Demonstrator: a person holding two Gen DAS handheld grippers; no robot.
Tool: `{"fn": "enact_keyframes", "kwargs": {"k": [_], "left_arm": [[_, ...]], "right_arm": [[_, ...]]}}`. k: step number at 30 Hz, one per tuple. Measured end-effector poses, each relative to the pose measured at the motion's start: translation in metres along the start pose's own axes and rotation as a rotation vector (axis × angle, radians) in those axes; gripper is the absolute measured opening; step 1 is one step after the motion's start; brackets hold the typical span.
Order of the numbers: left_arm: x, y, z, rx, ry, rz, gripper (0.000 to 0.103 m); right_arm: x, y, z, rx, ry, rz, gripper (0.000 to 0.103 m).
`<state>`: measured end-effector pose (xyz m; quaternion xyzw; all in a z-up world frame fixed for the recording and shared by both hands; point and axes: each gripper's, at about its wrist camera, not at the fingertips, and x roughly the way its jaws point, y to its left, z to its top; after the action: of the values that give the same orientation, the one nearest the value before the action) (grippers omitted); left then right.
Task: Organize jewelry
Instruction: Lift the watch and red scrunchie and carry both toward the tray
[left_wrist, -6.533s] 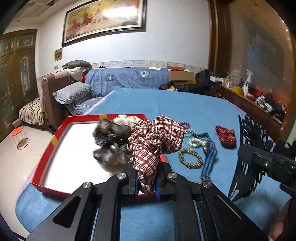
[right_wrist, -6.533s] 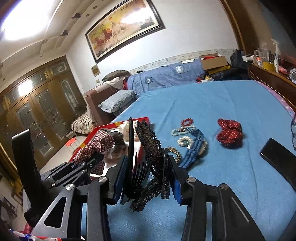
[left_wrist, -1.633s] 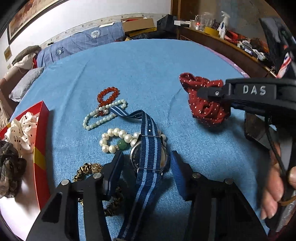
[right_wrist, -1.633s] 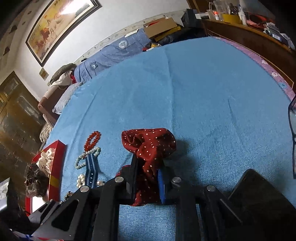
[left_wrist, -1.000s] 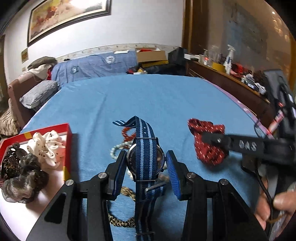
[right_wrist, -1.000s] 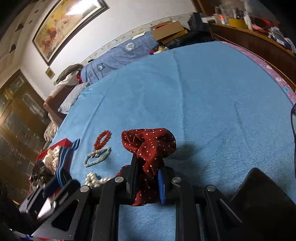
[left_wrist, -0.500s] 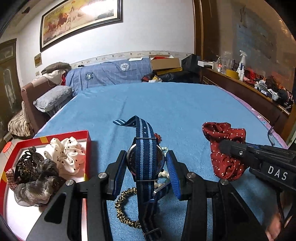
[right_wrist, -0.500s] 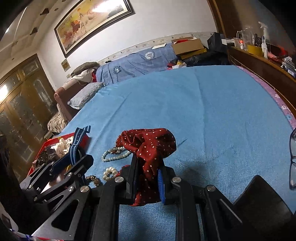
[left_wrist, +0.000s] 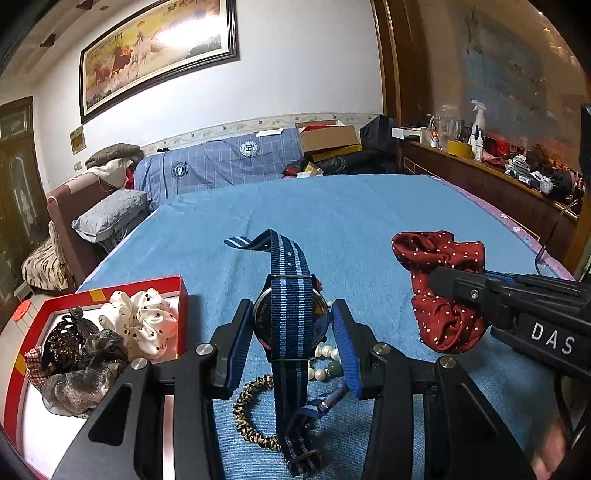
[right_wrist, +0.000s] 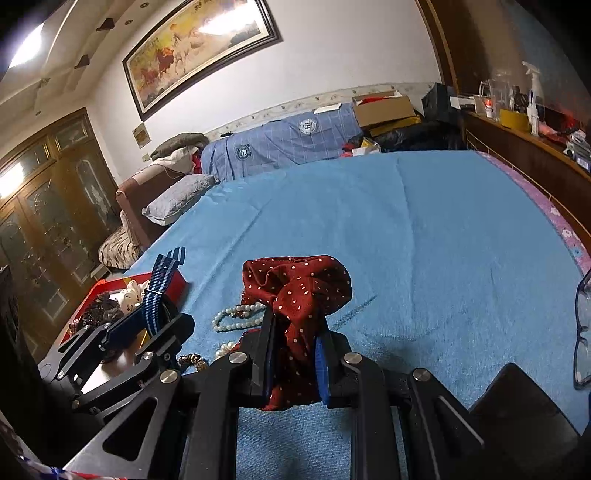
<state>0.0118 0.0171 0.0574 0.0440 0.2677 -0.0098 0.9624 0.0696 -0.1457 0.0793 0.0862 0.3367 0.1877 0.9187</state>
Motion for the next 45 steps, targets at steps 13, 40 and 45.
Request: {"fn": "enact_keyframes", "kwargs": {"k": [13, 40, 45], "left_arm": [[-0.008, 0.002, 0.002, -0.012, -0.028, -0.004, 0.042], [-0.046, 0.005, -0.02, -0.023, 0.009, -0.06, 0.042], [-0.072, 0.018, -0.032, -0.036, -0.004, -0.042, 0.042]], "right_arm": [[-0.006, 0.008, -0.004, -0.02, -0.036, 0.006, 0.02], [-0.057, 0.014, -0.053, 0.007, -0.123, -0.148, 0.02], [-0.067, 0.024, -0.064, -0.029, -0.132, -0.152, 0.02]]}}
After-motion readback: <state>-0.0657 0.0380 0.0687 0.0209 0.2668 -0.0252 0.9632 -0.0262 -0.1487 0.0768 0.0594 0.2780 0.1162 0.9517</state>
